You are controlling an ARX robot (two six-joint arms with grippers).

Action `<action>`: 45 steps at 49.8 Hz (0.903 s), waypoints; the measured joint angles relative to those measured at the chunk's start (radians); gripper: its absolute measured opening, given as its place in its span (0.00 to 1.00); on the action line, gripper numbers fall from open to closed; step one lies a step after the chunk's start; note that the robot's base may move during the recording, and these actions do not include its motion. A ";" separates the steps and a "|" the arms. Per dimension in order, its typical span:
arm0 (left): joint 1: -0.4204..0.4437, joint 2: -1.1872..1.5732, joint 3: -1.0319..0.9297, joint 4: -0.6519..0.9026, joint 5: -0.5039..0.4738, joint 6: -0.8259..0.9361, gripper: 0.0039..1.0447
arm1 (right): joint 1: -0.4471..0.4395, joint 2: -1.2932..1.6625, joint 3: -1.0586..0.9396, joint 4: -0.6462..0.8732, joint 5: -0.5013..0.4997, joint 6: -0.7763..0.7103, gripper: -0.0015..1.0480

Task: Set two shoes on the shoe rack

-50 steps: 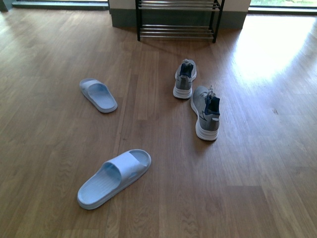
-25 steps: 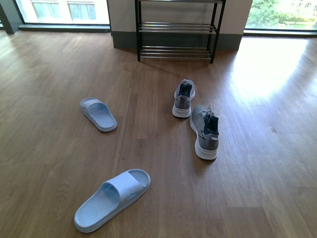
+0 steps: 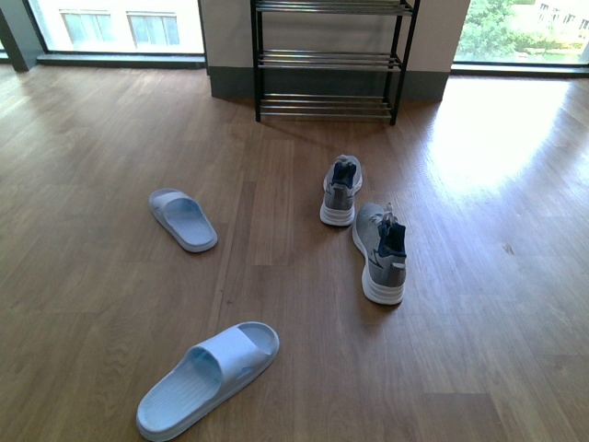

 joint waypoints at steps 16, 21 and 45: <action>0.000 0.000 0.000 0.000 0.000 0.000 0.91 | 0.000 0.000 0.000 0.000 -0.003 0.000 0.91; 0.000 0.000 0.000 0.000 0.000 0.000 0.91 | 0.000 0.000 0.000 0.000 0.000 0.000 0.91; 0.000 0.000 0.000 0.000 0.000 0.000 0.91 | 0.002 -0.001 0.000 0.000 0.002 0.000 0.91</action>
